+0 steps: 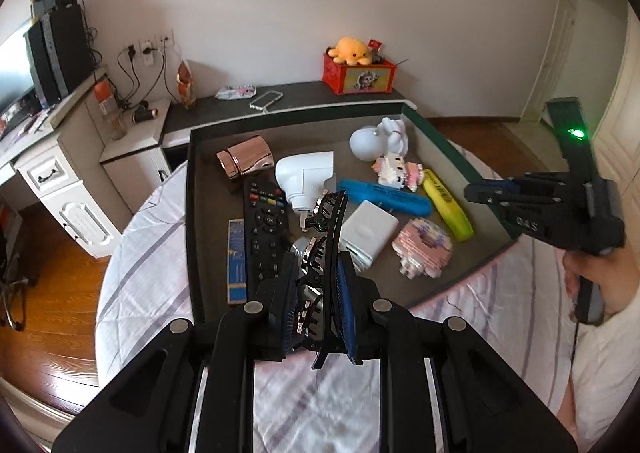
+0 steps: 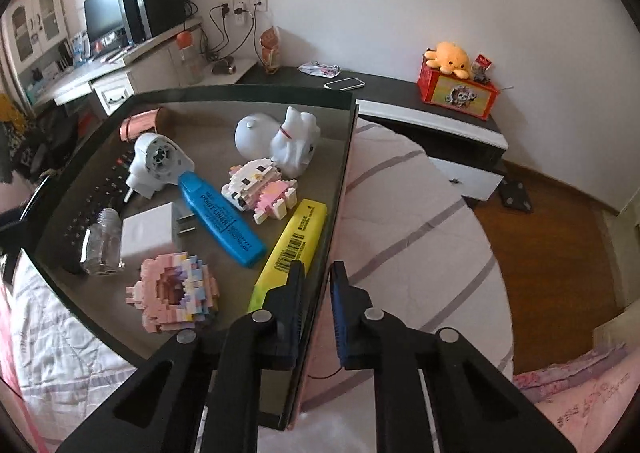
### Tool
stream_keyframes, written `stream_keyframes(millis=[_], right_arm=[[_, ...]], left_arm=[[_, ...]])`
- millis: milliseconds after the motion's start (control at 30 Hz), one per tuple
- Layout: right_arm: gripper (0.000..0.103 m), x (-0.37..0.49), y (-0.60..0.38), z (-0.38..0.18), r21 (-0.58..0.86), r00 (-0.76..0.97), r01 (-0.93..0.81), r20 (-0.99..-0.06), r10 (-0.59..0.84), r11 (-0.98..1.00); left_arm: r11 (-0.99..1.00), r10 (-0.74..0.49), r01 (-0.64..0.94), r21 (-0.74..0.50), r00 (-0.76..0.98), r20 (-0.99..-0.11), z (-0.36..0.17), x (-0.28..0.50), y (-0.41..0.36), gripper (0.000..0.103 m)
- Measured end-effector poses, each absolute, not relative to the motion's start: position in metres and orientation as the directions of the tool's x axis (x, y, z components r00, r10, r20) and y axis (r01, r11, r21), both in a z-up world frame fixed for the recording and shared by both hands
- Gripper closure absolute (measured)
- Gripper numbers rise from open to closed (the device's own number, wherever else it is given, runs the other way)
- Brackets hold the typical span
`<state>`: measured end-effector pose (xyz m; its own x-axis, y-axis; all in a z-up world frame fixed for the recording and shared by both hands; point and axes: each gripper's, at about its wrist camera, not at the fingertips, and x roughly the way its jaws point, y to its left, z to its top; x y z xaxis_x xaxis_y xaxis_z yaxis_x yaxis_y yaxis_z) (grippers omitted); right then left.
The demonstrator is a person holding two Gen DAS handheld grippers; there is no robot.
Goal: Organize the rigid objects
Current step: 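Carry the black hair clip over the pink box with the left tool, then open the left tool to drop the hair clip into the box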
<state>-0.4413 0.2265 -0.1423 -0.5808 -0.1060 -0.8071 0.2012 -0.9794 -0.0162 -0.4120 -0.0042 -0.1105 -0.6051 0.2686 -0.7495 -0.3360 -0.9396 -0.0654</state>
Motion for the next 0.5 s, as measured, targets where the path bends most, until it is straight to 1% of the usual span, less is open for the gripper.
stream_keyframes(millis=[200,333,500], right_arm=[[0.090,-0.443,0.226,-0.143,-0.019,-0.574,0.209,-0.811,-0.108,-0.978],[0.090,-0.444,0.225,-0.142,-0.021,-0.570,0.213,-0.814,-0.107,-0.977],[0.090,-0.444,0.226,-0.141,-0.018,-0.568,0.215,-0.816,-0.110,-0.976]], left_arm=[[-0.941,0.264,-0.329,-0.081,-0.565,-0.781,-0.125,-0.440,0.012,0.084],[-0.931,0.290,-0.351,-0.101,-0.541,-0.789,-0.127,-0.453,0.029,0.084],[-0.941,0.223,-0.337,-0.033,-0.545,-0.808,-0.135,-0.463,0.045,0.084]])
